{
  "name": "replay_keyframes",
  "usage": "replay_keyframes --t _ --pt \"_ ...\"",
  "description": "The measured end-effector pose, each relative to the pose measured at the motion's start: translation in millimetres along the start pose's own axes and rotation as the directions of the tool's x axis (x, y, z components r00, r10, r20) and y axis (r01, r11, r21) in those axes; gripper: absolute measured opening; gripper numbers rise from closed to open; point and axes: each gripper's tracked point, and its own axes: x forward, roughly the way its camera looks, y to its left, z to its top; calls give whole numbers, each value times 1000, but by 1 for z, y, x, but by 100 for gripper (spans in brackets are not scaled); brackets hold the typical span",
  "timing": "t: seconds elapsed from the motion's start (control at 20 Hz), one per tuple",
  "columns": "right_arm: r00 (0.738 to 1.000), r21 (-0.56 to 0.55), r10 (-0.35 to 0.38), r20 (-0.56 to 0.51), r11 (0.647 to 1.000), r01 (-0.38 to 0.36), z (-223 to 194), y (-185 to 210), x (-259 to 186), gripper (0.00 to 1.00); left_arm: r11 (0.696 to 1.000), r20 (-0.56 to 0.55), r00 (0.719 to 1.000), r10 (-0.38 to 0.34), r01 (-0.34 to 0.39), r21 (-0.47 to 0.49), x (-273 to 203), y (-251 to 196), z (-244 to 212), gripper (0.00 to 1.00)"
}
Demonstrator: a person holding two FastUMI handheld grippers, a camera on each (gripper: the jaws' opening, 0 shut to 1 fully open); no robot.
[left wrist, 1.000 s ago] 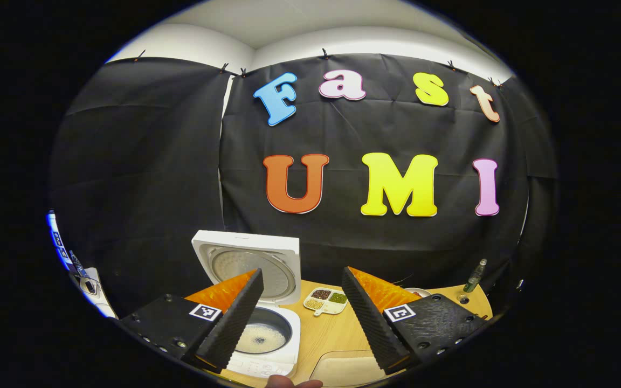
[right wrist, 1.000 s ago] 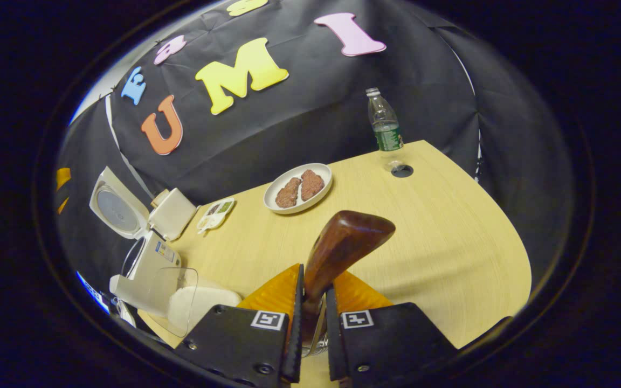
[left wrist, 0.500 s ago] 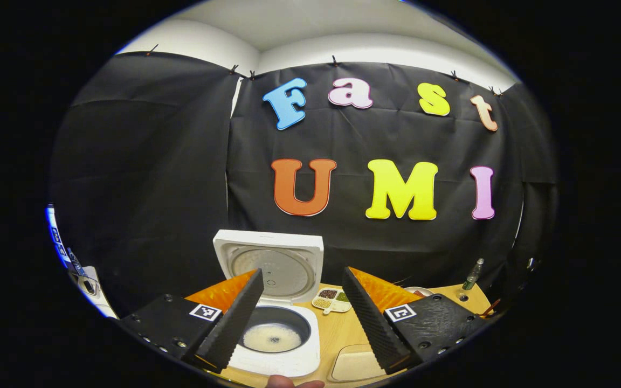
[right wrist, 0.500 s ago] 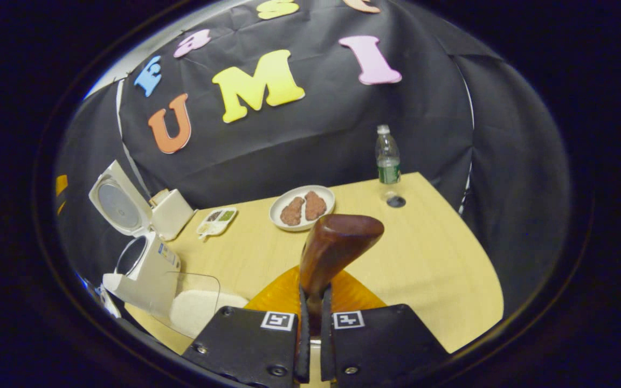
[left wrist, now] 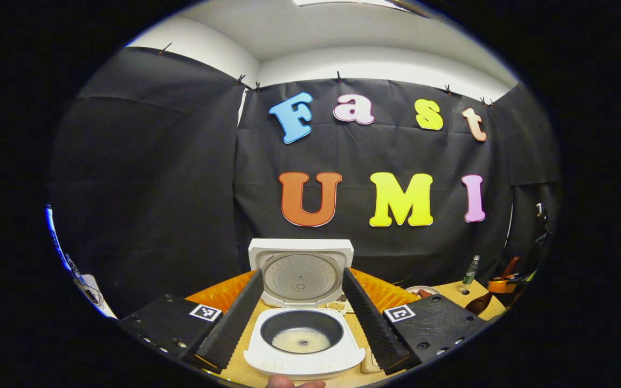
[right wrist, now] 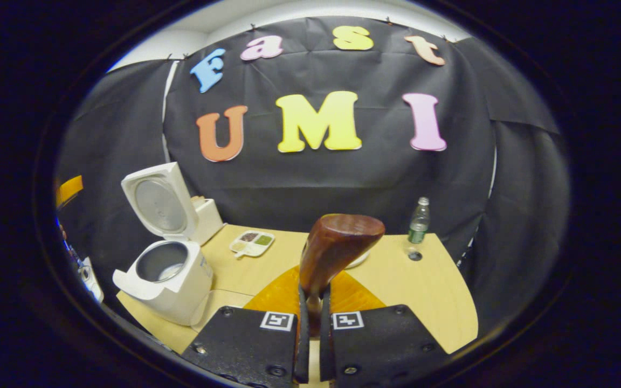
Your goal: Close the left gripper, press the button to open the rice cooker; take a wooden spoon from the chopstick holder with the right hand, scoop a spoonful of rice and pour it into the rice cooker, then put the wooden spoon back into the chopstick holder.
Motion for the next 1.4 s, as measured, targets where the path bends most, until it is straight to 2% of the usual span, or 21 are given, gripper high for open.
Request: replay_keyframes --t 0.2,0.4,0.55,0.75,0.9,1.15,1.4 --pt "998 -31 54 -17 998 -54 -32 56 26 13 1000 -22 1000 5 -6 -28 -13 22 -15 94" --pt "999 -153 4 -47 988 -11 -76 62 58 13 999 -76 997 16 -18 -27 -20 31 -33 94" --pt "999 -278 -47 -28 960 37 -91 61 78 13 1000 -99 995 16 -18 -15 -23 35 -39 94" --pt "994 -342 -91 -55 937 67 -124 63 98 15 1000 -121 992 21 -20 9 -23 44 -45 94" --pt "994 -285 -80 -74 957 56 -136 72 100 13 1000 -148 989 17 -18 -1 -23 46 -52 94" --pt "992 -135 28 -121 990 -44 -149 110 100 13 1000 -169 985 29 -30 -2 -24 58 -56 94" --pt "980 79 117 -162 991 -105 -152 129 91 13 999 -180 983 44 -47 -14 -27 65 -55 94"
